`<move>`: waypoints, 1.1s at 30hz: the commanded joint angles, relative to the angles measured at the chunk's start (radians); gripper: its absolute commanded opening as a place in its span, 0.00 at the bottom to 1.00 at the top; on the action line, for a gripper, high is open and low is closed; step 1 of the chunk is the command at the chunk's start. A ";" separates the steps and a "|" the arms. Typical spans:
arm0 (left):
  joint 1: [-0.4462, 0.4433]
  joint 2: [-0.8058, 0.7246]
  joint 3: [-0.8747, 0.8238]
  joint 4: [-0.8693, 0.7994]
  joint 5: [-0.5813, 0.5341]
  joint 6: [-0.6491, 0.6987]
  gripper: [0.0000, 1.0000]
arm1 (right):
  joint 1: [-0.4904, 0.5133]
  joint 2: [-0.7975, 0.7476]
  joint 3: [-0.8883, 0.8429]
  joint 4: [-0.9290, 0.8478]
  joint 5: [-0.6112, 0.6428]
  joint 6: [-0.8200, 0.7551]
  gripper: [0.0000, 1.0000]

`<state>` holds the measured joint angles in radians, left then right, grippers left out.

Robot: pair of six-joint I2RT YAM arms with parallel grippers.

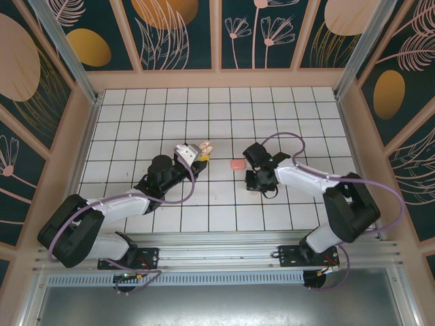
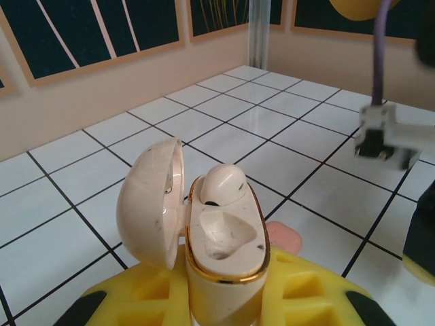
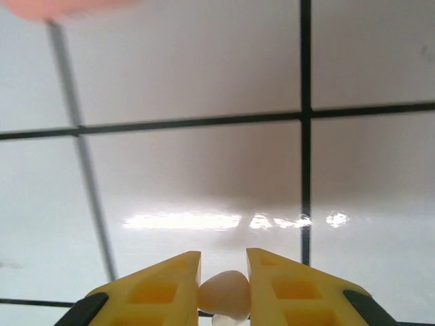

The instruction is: Insert the wireless bluetooth earbuds into the charging case

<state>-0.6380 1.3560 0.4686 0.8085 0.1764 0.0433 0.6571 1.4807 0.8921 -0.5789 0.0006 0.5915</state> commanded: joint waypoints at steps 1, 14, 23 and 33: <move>-0.006 0.037 0.010 0.093 0.040 -0.034 0.11 | 0.021 -0.115 -0.022 0.135 0.079 0.029 0.21; -0.005 0.107 0.043 0.154 0.197 -0.061 0.10 | 0.089 -0.331 -0.027 0.551 0.096 -0.267 0.19; -0.006 0.104 0.048 0.169 0.343 -0.044 0.11 | 0.180 -0.304 -0.016 0.741 0.023 -0.482 0.19; -0.005 0.094 0.054 0.178 0.361 -0.081 0.11 | 0.210 -0.289 -0.033 0.756 -0.029 -0.549 0.19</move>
<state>-0.6380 1.4597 0.4973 0.9390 0.5079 -0.0143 0.8524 1.1885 0.8742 0.1318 -0.0101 0.0891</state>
